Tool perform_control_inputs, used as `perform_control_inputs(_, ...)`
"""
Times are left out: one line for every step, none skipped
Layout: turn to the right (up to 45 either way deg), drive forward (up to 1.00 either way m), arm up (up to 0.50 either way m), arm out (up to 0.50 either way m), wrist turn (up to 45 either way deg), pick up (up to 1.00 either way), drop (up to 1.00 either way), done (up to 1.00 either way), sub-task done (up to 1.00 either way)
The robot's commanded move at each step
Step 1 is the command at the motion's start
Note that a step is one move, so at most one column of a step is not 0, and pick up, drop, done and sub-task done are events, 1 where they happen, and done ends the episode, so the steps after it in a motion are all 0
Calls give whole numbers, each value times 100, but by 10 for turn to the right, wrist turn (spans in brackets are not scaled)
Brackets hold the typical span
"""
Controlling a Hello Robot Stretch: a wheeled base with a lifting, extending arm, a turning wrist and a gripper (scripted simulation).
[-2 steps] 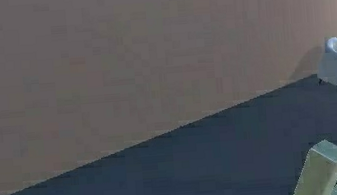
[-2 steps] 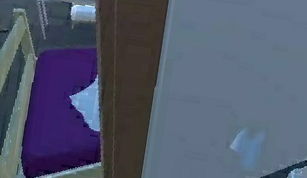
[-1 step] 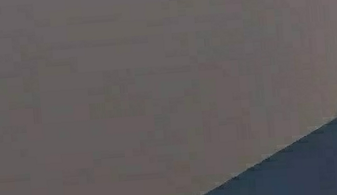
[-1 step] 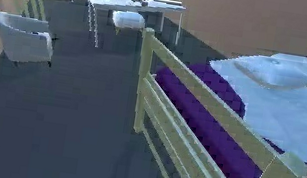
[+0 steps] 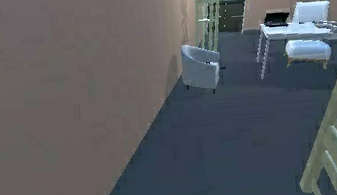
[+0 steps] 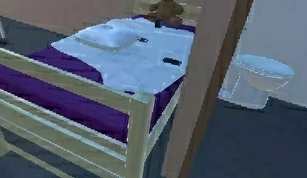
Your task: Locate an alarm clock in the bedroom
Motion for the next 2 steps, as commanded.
perform_control_inputs(120, 0, 0, 0, 0, 0, 0, 0, 0)
perform_control_inputs(0, 100, 0, 0, 0, 0, 0, 0, 0)
